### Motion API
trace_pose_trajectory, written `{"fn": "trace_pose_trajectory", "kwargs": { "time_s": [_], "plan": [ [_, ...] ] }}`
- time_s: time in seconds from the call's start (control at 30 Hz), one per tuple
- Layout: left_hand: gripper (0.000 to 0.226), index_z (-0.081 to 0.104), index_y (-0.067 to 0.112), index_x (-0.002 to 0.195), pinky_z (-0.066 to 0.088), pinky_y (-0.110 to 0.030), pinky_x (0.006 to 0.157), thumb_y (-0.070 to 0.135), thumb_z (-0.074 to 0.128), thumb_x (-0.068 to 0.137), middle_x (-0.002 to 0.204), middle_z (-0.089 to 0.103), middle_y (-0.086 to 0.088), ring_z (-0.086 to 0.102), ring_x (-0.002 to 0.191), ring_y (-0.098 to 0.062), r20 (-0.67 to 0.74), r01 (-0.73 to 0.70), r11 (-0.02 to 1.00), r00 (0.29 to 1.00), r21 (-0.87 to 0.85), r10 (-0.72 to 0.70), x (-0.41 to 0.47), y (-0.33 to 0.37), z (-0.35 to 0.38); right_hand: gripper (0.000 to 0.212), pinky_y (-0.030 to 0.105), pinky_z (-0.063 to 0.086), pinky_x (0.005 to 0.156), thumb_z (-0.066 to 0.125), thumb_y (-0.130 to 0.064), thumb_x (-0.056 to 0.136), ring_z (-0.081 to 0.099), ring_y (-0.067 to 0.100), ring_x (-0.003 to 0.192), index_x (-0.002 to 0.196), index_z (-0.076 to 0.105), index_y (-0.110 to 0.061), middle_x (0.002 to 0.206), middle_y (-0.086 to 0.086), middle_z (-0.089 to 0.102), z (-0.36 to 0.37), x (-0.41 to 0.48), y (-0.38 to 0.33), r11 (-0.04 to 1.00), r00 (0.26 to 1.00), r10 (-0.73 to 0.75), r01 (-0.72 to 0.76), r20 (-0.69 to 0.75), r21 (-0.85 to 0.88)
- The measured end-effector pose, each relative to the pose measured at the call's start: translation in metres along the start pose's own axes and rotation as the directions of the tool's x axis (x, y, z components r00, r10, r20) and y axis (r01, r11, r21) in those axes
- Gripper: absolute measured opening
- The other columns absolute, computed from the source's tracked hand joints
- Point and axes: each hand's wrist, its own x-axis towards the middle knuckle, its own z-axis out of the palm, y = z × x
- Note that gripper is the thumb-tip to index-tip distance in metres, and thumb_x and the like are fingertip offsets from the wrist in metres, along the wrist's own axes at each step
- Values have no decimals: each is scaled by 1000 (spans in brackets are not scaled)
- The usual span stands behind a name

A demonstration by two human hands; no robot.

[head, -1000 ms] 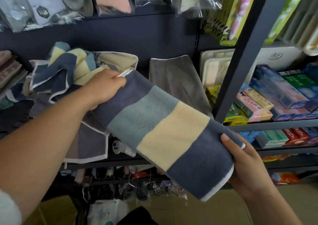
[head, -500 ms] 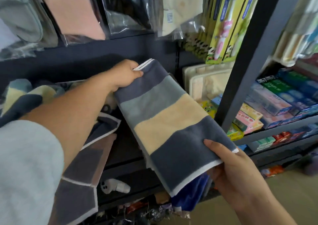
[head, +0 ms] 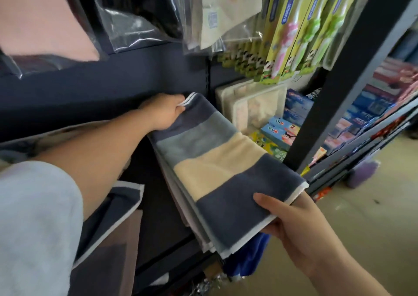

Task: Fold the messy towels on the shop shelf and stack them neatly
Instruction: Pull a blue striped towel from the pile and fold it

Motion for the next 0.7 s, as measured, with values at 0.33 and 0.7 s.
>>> {"fn": "trace_pose_trajectory", "kwargs": {
  "time_s": [0.33, 0.7],
  "plan": [
    [33, 54, 13, 123, 39, -39, 70, 37, 51, 101, 120, 61, -17, 63, 103, -42, -84, -92, 931, 988, 352, 129, 5, 6, 2, 36, 38, 61, 56, 76, -21, 88, 74, 28, 66, 118, 58, -14, 79, 12, 76, 7, 2, -2, 898, 990, -3, -60, -143, -435],
    [60, 31, 40, 152, 24, -52, 118, 65, 34, 97, 164, 26, 1, 25, 148, -29, 119, -76, 997, 990, -10, 77, -23, 57, 3, 41, 39, 52, 54, 46, -62, 91, 59, 19, 59, 75, 58, -27, 67, -10, 56, 16, -2, -39, -242, 658, -588, 413, 471, -878]
  ]
}}
